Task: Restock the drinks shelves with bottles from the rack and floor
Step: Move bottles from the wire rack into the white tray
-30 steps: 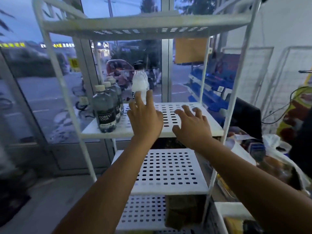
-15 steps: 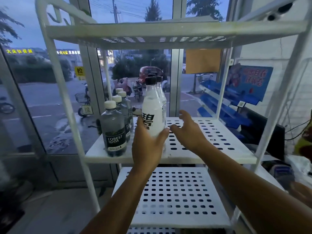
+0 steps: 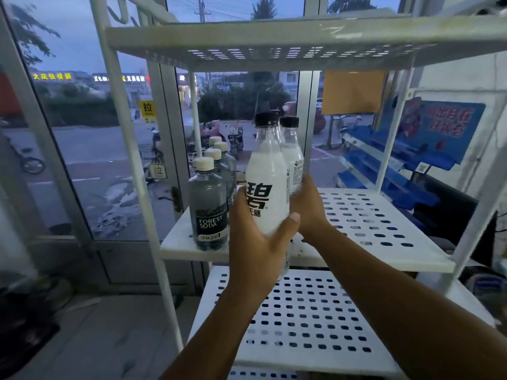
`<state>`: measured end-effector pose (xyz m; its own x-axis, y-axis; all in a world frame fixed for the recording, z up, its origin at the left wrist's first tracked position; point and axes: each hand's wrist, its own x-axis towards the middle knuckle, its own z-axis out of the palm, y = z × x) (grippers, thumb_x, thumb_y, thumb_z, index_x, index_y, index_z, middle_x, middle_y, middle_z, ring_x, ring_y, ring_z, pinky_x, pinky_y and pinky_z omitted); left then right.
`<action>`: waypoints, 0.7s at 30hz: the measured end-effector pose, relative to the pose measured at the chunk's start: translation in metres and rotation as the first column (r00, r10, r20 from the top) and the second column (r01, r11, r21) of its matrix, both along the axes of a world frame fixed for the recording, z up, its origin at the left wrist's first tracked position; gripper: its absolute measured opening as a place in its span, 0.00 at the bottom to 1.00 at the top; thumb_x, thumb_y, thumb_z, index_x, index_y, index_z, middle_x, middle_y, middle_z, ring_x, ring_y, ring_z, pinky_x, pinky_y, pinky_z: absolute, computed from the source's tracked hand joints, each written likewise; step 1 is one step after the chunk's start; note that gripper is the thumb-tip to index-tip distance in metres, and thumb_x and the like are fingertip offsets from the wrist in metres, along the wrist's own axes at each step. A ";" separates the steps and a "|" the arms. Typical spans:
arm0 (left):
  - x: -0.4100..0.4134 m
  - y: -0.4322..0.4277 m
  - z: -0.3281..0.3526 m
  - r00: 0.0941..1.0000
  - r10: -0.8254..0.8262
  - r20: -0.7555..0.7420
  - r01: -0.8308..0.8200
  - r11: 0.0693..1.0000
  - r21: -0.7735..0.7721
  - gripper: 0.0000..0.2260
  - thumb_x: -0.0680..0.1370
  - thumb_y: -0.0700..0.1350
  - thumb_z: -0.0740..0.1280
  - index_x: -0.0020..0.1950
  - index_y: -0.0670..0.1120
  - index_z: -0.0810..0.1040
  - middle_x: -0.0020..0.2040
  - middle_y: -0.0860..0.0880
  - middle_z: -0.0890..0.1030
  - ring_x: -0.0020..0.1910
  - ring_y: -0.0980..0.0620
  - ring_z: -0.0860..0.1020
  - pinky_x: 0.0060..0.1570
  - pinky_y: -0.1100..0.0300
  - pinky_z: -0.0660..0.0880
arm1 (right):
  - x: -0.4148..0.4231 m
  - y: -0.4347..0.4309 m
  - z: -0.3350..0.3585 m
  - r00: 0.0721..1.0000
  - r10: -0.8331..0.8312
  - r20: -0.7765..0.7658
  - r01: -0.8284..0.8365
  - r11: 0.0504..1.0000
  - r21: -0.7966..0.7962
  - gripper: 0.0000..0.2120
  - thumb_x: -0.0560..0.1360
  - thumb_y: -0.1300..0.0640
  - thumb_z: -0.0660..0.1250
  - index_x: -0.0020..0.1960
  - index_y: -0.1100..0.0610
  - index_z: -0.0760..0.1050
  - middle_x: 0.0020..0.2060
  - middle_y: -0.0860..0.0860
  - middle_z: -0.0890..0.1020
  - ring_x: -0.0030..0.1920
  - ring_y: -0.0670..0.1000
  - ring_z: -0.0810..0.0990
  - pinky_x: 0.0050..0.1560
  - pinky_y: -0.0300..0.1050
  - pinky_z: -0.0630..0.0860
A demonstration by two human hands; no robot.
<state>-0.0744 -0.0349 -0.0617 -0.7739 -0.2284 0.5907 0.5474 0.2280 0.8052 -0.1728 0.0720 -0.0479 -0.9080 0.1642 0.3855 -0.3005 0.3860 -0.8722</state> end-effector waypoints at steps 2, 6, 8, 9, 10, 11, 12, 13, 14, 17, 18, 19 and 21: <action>0.003 0.000 0.000 1.000 -0.022 -0.012 0.023 1.000 0.014 0.34 0.70 0.51 0.76 0.72 0.52 0.65 0.63 0.51 0.75 0.60 0.56 0.76 0.53 0.61 0.79 | 0.009 0.009 -0.002 0.999 -0.015 -0.030 0.014 0.999 -0.052 0.26 0.67 0.45 0.76 0.58 0.41 0.67 0.42 0.33 0.77 0.41 0.32 0.76 0.37 0.29 0.70; 0.010 0.014 -0.003 0.999 -0.041 -0.008 0.041 0.999 0.009 0.33 0.70 0.50 0.77 0.71 0.52 0.66 0.61 0.52 0.76 0.58 0.57 0.77 0.53 0.57 0.80 | 0.037 0.041 -0.004 0.998 -0.033 -0.049 0.027 0.993 -0.116 0.27 0.65 0.45 0.79 0.60 0.43 0.70 0.48 0.39 0.82 0.48 0.39 0.81 0.47 0.41 0.78; 0.018 0.029 -0.007 0.998 -0.064 0.011 0.063 0.998 0.017 0.34 0.69 0.50 0.78 0.70 0.53 0.65 0.61 0.51 0.76 0.58 0.54 0.77 0.54 0.55 0.79 | 0.057 0.061 -0.006 0.996 -0.058 -0.061 0.052 0.995 -0.090 0.27 0.65 0.46 0.79 0.60 0.43 0.71 0.49 0.40 0.83 0.47 0.38 0.82 0.46 0.40 0.79; 0.023 0.038 -0.008 0.996 -0.082 0.018 0.082 0.996 0.021 0.34 0.69 0.49 0.78 0.70 0.54 0.65 0.61 0.51 0.76 0.58 0.54 0.77 0.54 0.56 0.79 | 0.067 0.072 -0.008 0.995 -0.069 -0.072 0.064 0.996 -0.069 0.27 0.66 0.46 0.79 0.60 0.44 0.71 0.48 0.39 0.83 0.46 0.37 0.82 0.45 0.38 0.78; 0.029 0.048 -0.008 0.994 -0.104 0.021 0.103 0.994 0.023 0.34 0.69 0.49 0.78 0.69 0.55 0.65 0.61 0.51 0.76 0.58 0.54 0.77 0.52 0.58 0.79 | 0.078 0.082 -0.009 0.994 -0.079 -0.080 0.075 0.996 -0.056 0.27 0.66 0.46 0.79 0.61 0.44 0.71 0.48 0.39 0.83 0.45 0.36 0.81 0.43 0.36 0.78; 0.034 0.058 -0.008 0.992 -0.124 0.020 0.124 0.992 0.024 0.33 0.68 0.48 0.78 0.68 0.57 0.66 0.61 0.51 0.76 0.57 0.55 0.77 0.50 0.61 0.79 | 0.090 0.092 -0.009 0.992 -0.091 -0.086 0.086 0.995 -0.057 0.28 0.66 0.46 0.79 0.62 0.44 0.71 0.49 0.39 0.83 0.46 0.35 0.81 0.42 0.34 0.78; 0.040 0.068 -0.008 0.989 -0.148 0.014 0.148 0.989 0.030 0.31 0.68 0.47 0.78 0.66 0.58 0.66 0.60 0.51 0.76 0.56 0.56 0.78 0.47 0.64 0.79 | 0.103 0.102 -0.009 0.990 -0.103 -0.092 0.097 0.993 -0.065 0.30 0.66 0.46 0.79 0.63 0.44 0.71 0.49 0.39 0.83 0.47 0.35 0.81 0.41 0.33 0.78; 0.046 0.079 -0.007 0.984 -0.177 0.006 0.176 0.983 0.044 0.31 0.68 0.45 0.79 0.64 0.59 0.67 0.59 0.50 0.77 0.55 0.57 0.78 0.43 0.67 0.79 | 0.115 0.113 -0.008 0.989 -0.113 -0.099 0.107 0.992 -0.072 0.30 0.65 0.46 0.79 0.64 0.45 0.71 0.49 0.39 0.83 0.47 0.35 0.82 0.41 0.33 0.79; 0.052 0.090 -0.007 0.979 -0.205 0.003 0.204 0.977 0.057 0.30 0.68 0.44 0.79 0.64 0.59 0.67 0.59 0.50 0.77 0.54 0.58 0.79 0.41 0.70 0.78 | 0.128 0.123 -0.006 0.987 -0.122 -0.104 0.115 0.991 -0.075 0.30 0.65 0.47 0.79 0.64 0.45 0.72 0.50 0.39 0.83 0.47 0.37 0.82 0.43 0.34 0.80; 0.074 0.124 -0.009 0.966 -0.259 0.017 0.257 0.964 0.063 0.32 0.67 0.46 0.79 0.65 0.54 0.67 0.59 0.51 0.77 0.54 0.57 0.79 0.41 0.74 0.75 | 0.170 0.157 -0.002 0.980 -0.168 -0.110 0.160 0.984 -0.079 0.30 0.64 0.47 0.79 0.63 0.47 0.73 0.52 0.42 0.84 0.50 0.42 0.83 0.51 0.49 0.82; 0.082 0.135 -0.010 0.962 -0.274 0.017 0.272 0.960 0.059 0.32 0.67 0.48 0.79 0.65 0.55 0.67 0.59 0.51 0.77 0.53 0.57 0.79 0.40 0.75 0.74 | 0.185 0.168 -0.002 0.974 -0.194 -0.114 0.185 0.979 -0.080 0.30 0.64 0.46 0.79 0.62 0.46 0.73 0.51 0.42 0.84 0.49 0.41 0.83 0.52 0.51 0.82; 0.089 0.146 -0.013 0.958 -0.288 0.018 0.287 0.957 0.050 0.32 0.66 0.49 0.79 0.65 0.55 0.67 0.59 0.51 0.77 0.53 0.57 0.79 0.40 0.75 0.74 | 0.200 0.180 -0.002 0.969 -0.217 -0.119 0.209 0.975 -0.080 0.28 0.64 0.46 0.79 0.61 0.45 0.73 0.50 0.41 0.84 0.49 0.40 0.83 0.51 0.51 0.82; 0.104 0.168 -0.018 0.945 -0.325 0.038 0.324 0.946 0.030 0.33 0.65 0.53 0.78 0.66 0.55 0.67 0.60 0.50 0.77 0.54 0.57 0.79 0.40 0.75 0.75 | 0.232 0.203 -0.009 0.959 -0.259 -0.114 0.249 0.964 -0.088 0.27 0.65 0.47 0.79 0.61 0.44 0.72 0.50 0.40 0.84 0.48 0.39 0.83 0.51 0.49 0.83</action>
